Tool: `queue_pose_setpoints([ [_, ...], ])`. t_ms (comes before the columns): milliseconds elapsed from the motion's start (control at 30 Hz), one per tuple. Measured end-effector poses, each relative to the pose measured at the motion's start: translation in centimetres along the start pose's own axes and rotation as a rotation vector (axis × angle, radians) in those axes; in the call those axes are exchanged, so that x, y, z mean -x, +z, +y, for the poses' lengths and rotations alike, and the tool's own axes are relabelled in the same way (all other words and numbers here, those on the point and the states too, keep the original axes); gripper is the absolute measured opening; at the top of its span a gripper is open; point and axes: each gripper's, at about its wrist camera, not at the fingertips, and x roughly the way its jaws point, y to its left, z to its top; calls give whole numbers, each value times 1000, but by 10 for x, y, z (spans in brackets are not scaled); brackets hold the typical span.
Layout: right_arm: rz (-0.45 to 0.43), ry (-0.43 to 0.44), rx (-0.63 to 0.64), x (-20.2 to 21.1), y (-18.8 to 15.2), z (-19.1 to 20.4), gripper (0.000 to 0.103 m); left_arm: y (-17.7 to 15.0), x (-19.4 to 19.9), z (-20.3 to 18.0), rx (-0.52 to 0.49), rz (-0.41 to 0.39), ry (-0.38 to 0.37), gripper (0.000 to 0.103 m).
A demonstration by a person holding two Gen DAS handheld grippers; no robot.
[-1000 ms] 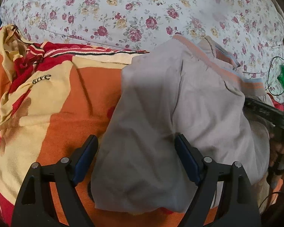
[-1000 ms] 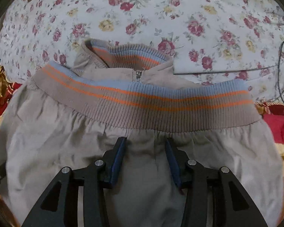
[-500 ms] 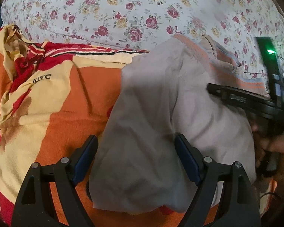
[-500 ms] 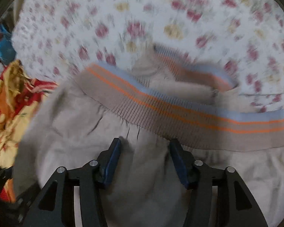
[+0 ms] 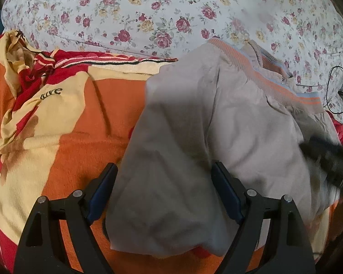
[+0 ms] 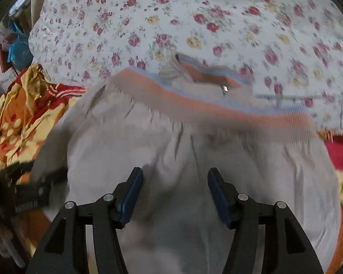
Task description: Fold large clothes
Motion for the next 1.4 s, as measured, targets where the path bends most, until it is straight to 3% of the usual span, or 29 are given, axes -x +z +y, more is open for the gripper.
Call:
queue_pose_setpoints([
  [67, 38, -9, 7, -16, -10, 1, 62, -1, 0, -1, -7, -4, 7, 85],
  [133, 22, -38, 15, -22, -19, 6, 62, -1, 0, 0, -6, -8, 9, 85],
  [467, -12, -60, 13, 11, -24, 2, 65, -2, 0, 1, -2, 0, 3, 85],
  [600, 51, -41, -29, -10, -32, -5, 66, 5, 7, 12, 44, 3, -65, 85],
  [733, 18, -26, -37, -5, -26, -4, 66, 21, 14, 28, 105, -41, -115, 86],
  [900, 8, -9, -27, 4, -16, -6, 66, 44, -5, 32, 130, -3, -227, 86],
  [1000, 12, -4, -30, 8, -20, -14, 66, 51, -29, 30, 123, 63, -191, 87],
  [1067, 13, 14, -58, 11, -24, -25, 66, 48, -40, 30, 137, 92, -209, 87],
  [1133, 10, 37, -91, 15, -28, -36, 66, 46, -36, 27, 136, 60, -224, 87],
  [1167, 7, 45, -102, 17, -31, -42, 66, 45, -35, 24, 131, 64, -252, 83],
  [1200, 4, 48, -108, 18, -33, -45, 66, 45, -34, 17, 115, 80, -323, 63],
  [1233, 2, 52, -114, 18, -35, -49, 66, 44, -30, 9, 84, 85, -347, 58],
  [1333, -2, 68, -139, 21, -39, -59, 67, 42, -16, -15, -65, 39, -301, 51],
  [1400, -9, 74, -154, 24, -41, -64, 67, 41, -12, -14, -64, 27, -316, 51],
])
